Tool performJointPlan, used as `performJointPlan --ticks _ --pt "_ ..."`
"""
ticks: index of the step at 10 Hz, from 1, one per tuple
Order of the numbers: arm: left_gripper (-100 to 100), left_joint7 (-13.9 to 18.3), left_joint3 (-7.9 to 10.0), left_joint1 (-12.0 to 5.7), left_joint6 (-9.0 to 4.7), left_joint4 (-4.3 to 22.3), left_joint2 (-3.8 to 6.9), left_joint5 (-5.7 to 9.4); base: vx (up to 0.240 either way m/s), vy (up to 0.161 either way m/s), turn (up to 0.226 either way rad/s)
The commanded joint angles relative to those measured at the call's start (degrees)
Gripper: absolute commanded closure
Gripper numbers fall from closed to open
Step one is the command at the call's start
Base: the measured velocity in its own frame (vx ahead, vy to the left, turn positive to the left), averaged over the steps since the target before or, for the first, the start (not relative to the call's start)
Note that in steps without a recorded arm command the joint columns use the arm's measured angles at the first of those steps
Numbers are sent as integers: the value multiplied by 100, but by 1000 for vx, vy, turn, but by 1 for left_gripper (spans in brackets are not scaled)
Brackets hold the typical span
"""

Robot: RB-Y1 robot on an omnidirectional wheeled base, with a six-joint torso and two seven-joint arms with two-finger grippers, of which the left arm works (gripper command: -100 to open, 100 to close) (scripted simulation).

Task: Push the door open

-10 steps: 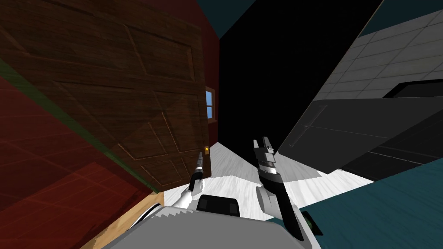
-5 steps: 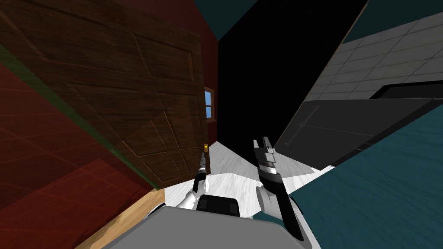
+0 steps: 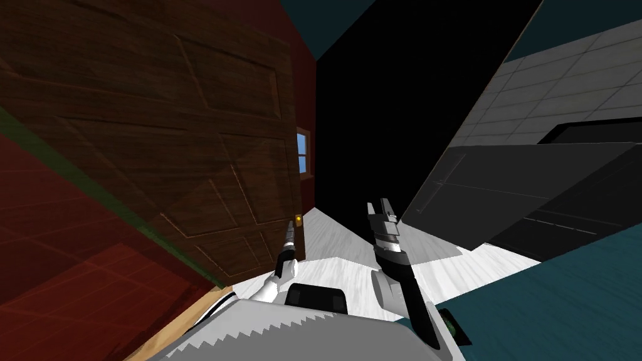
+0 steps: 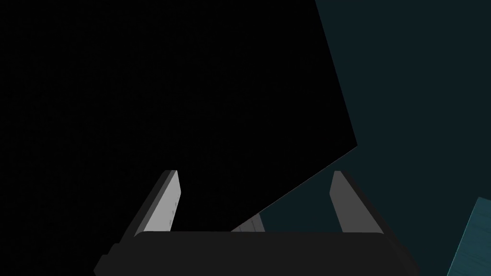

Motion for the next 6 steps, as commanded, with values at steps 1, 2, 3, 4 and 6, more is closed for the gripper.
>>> performJointPlan --ticks 1,2,3,4,6 --pt "-100 26 16 28 10 -35 41 -2 241 58 -26" --pt "-100 42 24 29 7 -29 13 -3 227 1 -22" --pt "-100 64 34 30 4 -21 -64 -4 219 -27 -23" --pt "-100 82 43 30 1 -15 -179 -5 180 -21 31" --pt "100 18 54 134 41 -158 -83 7 29 -6 2"
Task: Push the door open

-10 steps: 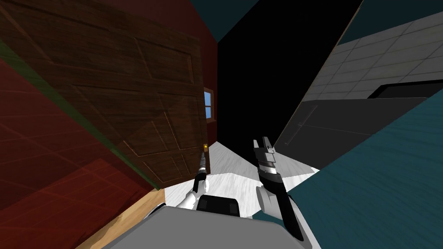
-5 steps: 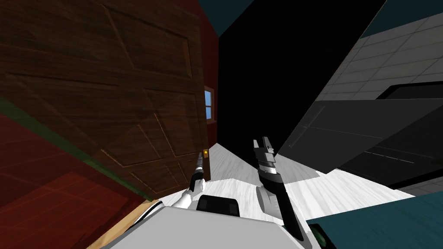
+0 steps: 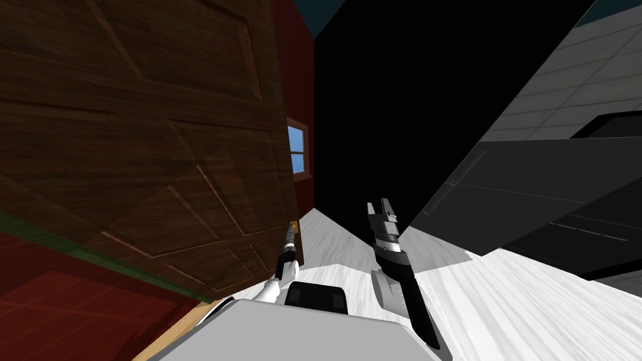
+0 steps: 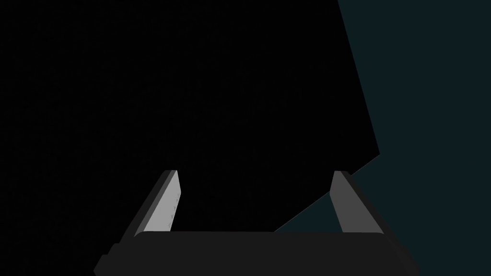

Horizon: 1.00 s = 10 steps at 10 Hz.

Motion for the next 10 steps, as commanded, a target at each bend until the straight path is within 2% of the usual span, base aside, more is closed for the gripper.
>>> performJointPlan --ticks 1,5,6,8,9,10 --pt "100 6 -1 -2 -6 7 3 0 -28 3 -5" --pt "100 6 -1 -2 -6 7 3 0 -9 1 -4" --pt "100 -58 47 0 -37 8 96 128 135 -38 13" --pt "100 -85 72 -2 -59 4 127 186 164 12 23" --pt "100 -149 130 -8 -108 -4 173 320 194 -11 20" --pt "100 -149 130 -8 -108 -4 173 320 190 -6 42"
